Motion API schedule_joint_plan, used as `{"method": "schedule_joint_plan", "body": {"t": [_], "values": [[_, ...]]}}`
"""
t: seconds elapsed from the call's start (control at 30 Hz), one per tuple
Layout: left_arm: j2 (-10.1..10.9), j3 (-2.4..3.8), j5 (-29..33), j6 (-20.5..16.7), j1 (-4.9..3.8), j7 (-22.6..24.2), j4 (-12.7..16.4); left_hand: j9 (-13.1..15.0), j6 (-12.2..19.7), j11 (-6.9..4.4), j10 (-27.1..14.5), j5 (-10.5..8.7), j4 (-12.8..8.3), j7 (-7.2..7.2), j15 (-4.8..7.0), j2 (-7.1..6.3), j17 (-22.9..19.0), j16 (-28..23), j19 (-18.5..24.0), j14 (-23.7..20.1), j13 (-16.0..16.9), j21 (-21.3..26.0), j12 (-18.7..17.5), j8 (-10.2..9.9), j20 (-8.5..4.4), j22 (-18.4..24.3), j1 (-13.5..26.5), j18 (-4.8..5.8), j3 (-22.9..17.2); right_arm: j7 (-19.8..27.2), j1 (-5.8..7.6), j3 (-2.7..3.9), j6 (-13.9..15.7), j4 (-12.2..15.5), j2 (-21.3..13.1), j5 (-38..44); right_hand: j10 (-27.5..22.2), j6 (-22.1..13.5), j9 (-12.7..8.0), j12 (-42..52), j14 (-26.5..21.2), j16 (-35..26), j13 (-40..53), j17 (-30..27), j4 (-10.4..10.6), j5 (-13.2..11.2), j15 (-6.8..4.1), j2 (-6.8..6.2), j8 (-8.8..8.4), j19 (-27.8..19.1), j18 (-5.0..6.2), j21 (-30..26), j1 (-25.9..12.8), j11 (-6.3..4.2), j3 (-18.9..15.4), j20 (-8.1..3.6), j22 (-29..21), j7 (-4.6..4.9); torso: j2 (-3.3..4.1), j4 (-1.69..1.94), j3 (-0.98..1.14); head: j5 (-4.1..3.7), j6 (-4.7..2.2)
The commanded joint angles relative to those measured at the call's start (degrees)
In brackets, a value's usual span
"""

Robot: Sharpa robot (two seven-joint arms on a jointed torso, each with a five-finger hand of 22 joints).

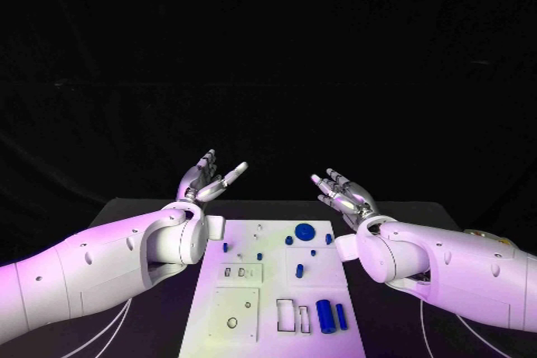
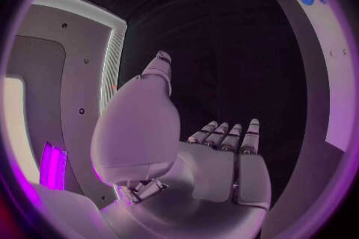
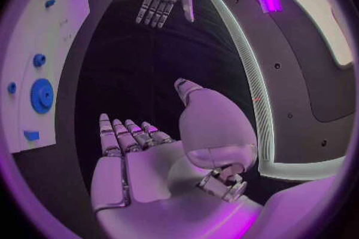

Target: Assemble the parts on the task board

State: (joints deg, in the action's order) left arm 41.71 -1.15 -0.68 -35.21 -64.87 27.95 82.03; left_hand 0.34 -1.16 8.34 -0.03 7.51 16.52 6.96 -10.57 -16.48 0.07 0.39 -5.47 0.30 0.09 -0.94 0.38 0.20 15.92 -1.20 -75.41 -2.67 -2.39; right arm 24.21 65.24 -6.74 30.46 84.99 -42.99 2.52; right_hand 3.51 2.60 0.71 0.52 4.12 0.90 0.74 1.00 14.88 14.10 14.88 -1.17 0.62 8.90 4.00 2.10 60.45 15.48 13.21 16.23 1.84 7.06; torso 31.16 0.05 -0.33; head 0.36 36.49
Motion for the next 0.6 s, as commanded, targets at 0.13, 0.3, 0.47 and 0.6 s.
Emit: {"method": "schedule_joint_plan", "body": {"t": [0.13, 0.3, 0.47, 0.6], "values": [[-0.2, 0.01, -1.16, 3.76, -0.09, -0.05, -0.01, 0.44, -1.41, 2.14, 0.71, 0.42, 0.87, 5.96, -1.97, -0.19, 0.53, 0.22, -0.74, 1.15, 0.16, -0.66, -0.11, 0.62, 0.95, -0.3, -2.95, -1.15, -0.1, -4.24, 1.11, -1.27, -12.89, -1.19, 0.46, 4.5, 12.56, 9.49, 2.5, 2.76, 13.36, 4.17, 1.43, 2.77, -3.65, -1.06, 0.48, 0.48, 3.55, 8.44, 1.15, 3.88, 11.22, 0.58, 1.41, 0.54, 1.89, 10.23, 0.0, 0.01, -0.01, 0.01, 0.0], [2.2, -0.01, -1.39, 7.02, 0.0, -0.34, 0.89, 2.47, -8.12, 4.22, 6.79, -0.48, 0.92, 7.82, -3.84, 1.93, 2.7, 3.27, -4.33, 7.71, 1.52, -2.25, 2.07, 3.53, 1.05, -1.14, -4.3, -1.23, -2.66, -1.47, 1.72, -1.53, -6.12, -3.5, -0.29, 20.08, 24.97, 17.94, 4.58, 4.89, 24.39, 7.46, 2.33, 4.67, -6.91, -2.69, -0.92, -0.22, 6.8, 14.36, 2.39, 6.41, 15.05, -0.24, 2.7, 0.44, 2.88, 10.06, 0.29, 0.26, -0.11, -0.4, 1.1], [2.98, -0.02, -1.42, 8.59, -0.02, -0.19, 1.25, 6.42, -22.35, 5.27, 17.37, -2.59, 0.63, 8.59, -4.27, 7.34, 5.85, 8.64, -19.38, 20.03, 2.75, -8.58, 5.0, 10.21, 0.79, -4.36, -6.36, -2.55, -8.37, -1.4, 2.09, -1.52, -4.22, -4.09, -0.55, 24.61, 37.12, 26.24, 6.36, 5.79, 34.0, 9.42, 2.68, 5.79, -9.92, -3.19, -2.16, -1.03, 9.62, 22.98, 3.87, 9.51, 16.91, -1.24, 4.39, 0.37, 3.81, 9.66, 0.62, 0.35, 0.08, -0.61, 1.17], [3.52, -0.02, -1.63, 9.12, -0.06, 0.06, 1.83, 9.04, -32.82, 5.51, 38.38, -3.61, 0.18, 8.24, -1.44, 10.23, 9.69, 15.88, -34.01, 39.68, 3.73, -14.65, 9.14, 14.68, 0.66, -6.33, -7.78, -6.43, -12.18, -1.56, 2.41, -1.5, -3.28, -4.31, -0.76, 26.92, 43.52, 30.56, 7.12, 5.48, 39.3, 10.04, 2.93, 6.17, -11.27, -3.43, -2.81, -1.46, 10.78, 28.24, 4.58, 11.14, 17.0, -1.83, 5.67, 0.33, 4.06, 9.22, 0.98, 0.43, 0.09, -0.79, 1.33]]}}
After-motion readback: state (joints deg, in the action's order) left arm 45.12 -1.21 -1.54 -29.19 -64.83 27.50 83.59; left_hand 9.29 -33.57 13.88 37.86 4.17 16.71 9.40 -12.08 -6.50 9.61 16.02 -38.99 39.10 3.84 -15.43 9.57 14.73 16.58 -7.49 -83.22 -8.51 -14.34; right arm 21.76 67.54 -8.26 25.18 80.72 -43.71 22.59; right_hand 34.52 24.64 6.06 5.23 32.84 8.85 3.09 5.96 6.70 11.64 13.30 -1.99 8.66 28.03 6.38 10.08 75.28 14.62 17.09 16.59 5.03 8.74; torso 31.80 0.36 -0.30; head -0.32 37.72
